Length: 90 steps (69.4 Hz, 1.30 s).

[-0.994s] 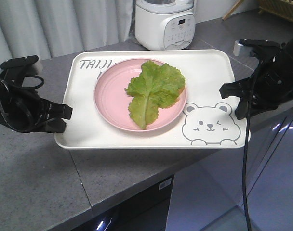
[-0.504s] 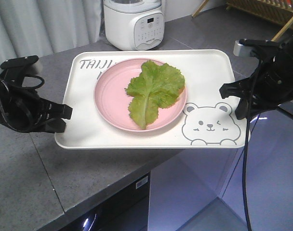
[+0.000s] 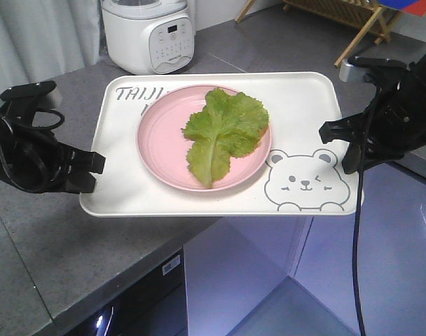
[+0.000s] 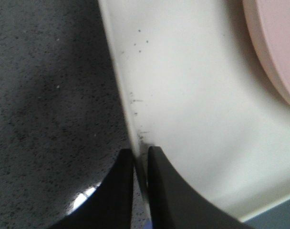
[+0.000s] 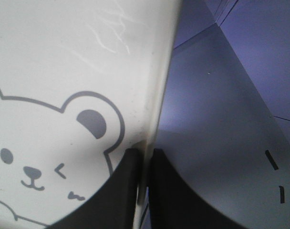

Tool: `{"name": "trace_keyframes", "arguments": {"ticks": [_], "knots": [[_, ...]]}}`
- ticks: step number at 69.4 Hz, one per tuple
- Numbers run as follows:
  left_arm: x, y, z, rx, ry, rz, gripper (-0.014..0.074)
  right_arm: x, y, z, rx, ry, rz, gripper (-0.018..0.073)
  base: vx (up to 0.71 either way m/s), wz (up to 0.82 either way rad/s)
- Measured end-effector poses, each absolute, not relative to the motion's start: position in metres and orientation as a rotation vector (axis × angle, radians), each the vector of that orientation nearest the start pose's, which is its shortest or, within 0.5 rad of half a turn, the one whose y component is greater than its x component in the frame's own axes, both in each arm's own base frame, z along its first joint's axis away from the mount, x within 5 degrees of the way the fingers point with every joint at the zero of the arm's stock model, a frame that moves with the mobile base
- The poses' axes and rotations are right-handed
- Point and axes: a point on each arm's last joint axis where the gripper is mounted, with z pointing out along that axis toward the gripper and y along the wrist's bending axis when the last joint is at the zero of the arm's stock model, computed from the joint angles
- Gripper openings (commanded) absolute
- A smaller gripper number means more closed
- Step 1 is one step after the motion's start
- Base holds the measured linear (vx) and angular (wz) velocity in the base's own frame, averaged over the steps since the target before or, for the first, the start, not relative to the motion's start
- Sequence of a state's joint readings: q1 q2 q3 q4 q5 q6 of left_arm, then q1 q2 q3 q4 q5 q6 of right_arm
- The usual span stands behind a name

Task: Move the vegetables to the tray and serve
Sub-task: 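Turn the base away from the counter while holding the tray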

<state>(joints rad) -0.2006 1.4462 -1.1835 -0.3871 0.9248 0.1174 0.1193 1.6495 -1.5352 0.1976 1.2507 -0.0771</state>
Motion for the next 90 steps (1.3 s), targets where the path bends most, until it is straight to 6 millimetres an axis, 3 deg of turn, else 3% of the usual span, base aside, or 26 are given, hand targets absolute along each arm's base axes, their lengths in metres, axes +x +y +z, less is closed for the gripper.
{"name": "trace_keyframes", "arguments": {"ticks": [90], "knots": [[0.2847, -0.0859, 0.3100, 0.208, 2.638, -0.513, -0.0006, 0.3338, 0.0571, 0.3312, -0.229, 2.830, 0.289, -0.0006, -0.02, -0.24]]}}
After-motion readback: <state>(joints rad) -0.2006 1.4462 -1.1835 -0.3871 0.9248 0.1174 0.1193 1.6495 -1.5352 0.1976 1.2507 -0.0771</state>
